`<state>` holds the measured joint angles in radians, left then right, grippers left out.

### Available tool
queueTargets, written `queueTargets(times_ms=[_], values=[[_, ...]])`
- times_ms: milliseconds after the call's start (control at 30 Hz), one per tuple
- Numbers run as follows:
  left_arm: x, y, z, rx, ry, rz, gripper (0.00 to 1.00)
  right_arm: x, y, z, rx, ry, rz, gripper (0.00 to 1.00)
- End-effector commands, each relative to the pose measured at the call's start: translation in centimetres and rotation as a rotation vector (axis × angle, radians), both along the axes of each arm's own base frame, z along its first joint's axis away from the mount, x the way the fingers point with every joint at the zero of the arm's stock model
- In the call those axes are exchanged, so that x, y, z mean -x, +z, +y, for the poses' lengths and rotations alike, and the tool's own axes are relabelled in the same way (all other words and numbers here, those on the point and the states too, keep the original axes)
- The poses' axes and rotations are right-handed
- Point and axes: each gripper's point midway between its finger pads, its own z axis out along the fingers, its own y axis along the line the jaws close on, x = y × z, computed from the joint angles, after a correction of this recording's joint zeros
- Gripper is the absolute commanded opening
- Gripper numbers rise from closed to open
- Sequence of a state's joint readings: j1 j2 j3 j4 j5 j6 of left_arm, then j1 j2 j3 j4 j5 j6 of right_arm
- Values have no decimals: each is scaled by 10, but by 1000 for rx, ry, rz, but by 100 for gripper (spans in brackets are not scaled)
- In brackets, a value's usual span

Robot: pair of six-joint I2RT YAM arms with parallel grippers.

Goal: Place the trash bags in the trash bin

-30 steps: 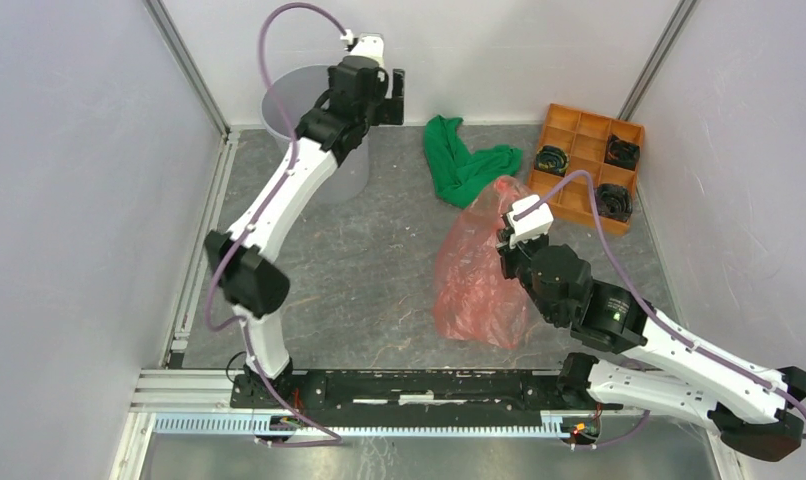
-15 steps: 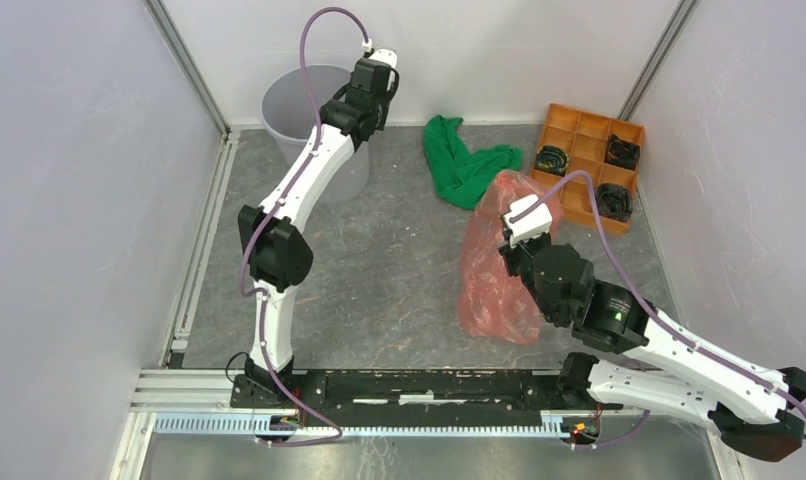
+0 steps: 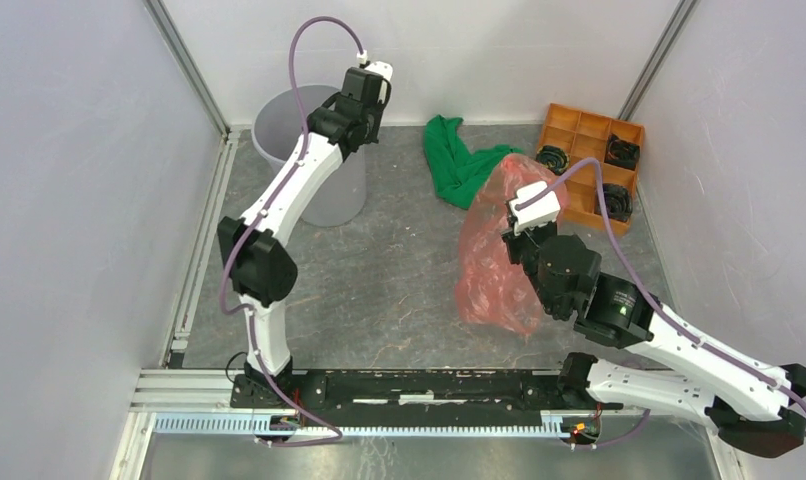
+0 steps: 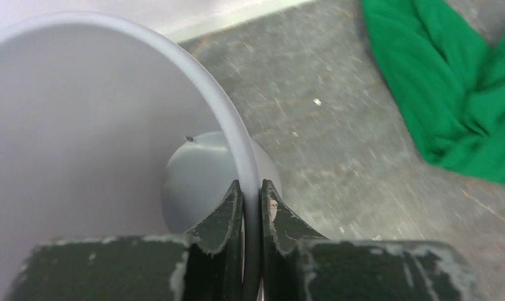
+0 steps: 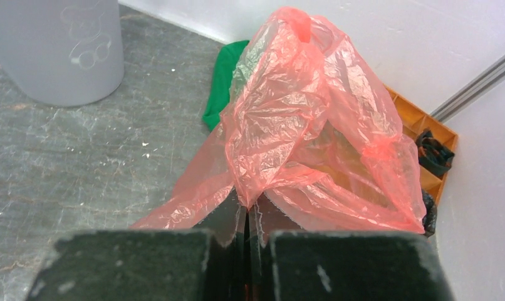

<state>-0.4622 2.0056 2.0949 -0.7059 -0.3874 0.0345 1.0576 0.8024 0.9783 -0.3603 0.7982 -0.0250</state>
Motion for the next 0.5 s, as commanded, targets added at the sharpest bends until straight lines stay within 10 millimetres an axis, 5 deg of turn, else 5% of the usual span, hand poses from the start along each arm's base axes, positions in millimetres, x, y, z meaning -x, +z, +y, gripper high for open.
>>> queueTargets(times_ms=[0, 300, 467], values=[[55, 40, -25, 173, -122, 4, 2, -6, 34, -13, -22, -90, -60, 1], [179, 17, -112, 240, -366, 120, 2, -33, 68, -40, -45, -226, -89, 0], [227, 17, -139, 308, -477, 162, 3, -56, 93, -59, -21, -285, -67, 0]])
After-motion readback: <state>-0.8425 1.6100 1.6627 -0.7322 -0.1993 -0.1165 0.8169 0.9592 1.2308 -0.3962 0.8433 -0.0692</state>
